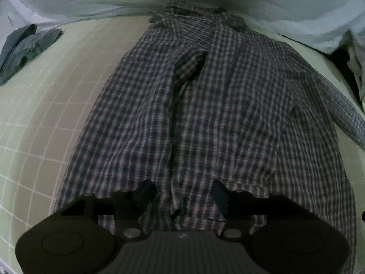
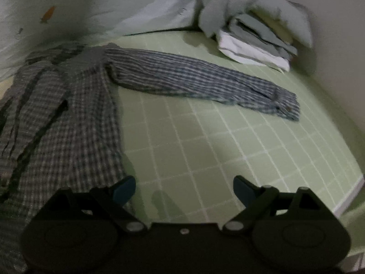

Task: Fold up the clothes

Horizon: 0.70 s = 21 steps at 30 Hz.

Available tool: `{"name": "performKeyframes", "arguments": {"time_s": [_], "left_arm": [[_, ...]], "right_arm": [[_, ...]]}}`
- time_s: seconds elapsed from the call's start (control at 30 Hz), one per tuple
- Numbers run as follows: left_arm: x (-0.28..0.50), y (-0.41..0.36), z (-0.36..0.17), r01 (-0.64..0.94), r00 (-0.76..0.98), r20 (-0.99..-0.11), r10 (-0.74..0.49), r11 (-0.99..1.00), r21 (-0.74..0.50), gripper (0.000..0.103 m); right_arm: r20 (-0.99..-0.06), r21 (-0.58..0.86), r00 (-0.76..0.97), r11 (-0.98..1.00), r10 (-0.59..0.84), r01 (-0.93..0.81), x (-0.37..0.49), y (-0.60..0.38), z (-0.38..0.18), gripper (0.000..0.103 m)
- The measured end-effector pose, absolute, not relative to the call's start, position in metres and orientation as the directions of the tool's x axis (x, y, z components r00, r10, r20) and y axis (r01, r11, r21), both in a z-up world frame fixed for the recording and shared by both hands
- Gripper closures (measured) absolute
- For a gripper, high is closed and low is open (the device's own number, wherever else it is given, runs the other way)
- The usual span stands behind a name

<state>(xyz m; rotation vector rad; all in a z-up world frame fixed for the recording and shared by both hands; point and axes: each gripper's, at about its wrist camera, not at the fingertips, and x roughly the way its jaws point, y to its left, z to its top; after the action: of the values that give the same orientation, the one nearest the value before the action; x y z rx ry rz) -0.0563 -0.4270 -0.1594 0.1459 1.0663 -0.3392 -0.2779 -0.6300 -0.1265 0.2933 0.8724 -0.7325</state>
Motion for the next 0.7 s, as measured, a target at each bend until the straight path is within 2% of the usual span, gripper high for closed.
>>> {"name": "performKeyframes", "arguments": {"time_s": [0.23,0.27,0.33,0.37,0.53,0.7], "left_arm": [[-0.064,-0.433,-0.165,0.375,0.436,-0.869,-0.235,0.925,-0.062,0.045],[-0.064,-0.432,-0.165,0.368,0.44,-0.866,-0.237,0.927,-0.066,0.049],[-0.062,-0.432,-0.163,0.358,0.456,-0.868,-0.199,0.933,-0.026,0.077],[-0.062,-0.432,-0.162,0.353,0.465,-0.868,-0.172,0.936,0.004,0.095],[-0.068,-0.426,-0.15,0.346,0.482,-0.859,-0.175,0.938,0.003,0.1],[-0.078,-0.422,-0.143,0.318,0.473,-0.859,-0.194,0.947,-0.039,0.095]], "right_arm": [[-0.783,-0.055,0.401,0.695,-0.475,0.717,-0.286,-0.63,-0.128,0.01],[-0.782,-0.057,0.401,0.697,-0.476,0.715,-0.287,-0.63,-0.128,0.01],[-0.781,-0.062,0.402,0.7,-0.478,0.711,-0.289,-0.629,-0.128,0.01],[-0.78,-0.065,0.403,0.702,-0.479,0.709,-0.289,-0.629,-0.128,0.01],[-0.782,-0.066,0.404,0.707,-0.474,0.704,-0.293,-0.628,-0.127,0.01],[-0.766,-0.05,0.441,0.728,-0.467,0.684,-0.291,-0.629,-0.121,0.01]]}}
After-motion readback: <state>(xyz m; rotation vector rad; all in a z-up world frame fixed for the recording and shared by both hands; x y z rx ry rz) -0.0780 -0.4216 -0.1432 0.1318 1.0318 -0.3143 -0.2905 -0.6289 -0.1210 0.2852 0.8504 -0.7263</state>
